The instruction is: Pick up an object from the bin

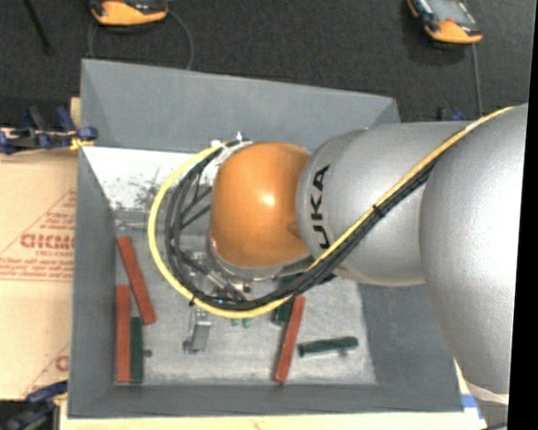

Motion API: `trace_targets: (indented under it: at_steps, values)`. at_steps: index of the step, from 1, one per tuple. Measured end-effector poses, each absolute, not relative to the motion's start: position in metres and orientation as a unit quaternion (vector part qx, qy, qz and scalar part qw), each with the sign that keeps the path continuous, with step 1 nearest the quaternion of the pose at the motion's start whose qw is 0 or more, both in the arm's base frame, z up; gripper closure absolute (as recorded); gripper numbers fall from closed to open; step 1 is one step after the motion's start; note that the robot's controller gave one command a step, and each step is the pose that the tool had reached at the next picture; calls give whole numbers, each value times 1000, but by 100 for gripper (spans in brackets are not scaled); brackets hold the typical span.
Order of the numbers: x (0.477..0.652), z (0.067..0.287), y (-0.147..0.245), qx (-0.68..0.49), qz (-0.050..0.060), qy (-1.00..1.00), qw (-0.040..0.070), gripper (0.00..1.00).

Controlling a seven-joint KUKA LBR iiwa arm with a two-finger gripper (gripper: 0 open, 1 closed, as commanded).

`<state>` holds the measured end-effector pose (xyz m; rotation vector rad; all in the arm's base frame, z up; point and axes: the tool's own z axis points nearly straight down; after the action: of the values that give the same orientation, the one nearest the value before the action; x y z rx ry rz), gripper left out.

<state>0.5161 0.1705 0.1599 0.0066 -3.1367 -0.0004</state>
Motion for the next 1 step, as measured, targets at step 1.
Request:
trace_targets:
  at_steps: [1]
  values:
    - [555,68,70,134,2,-991,0,0]
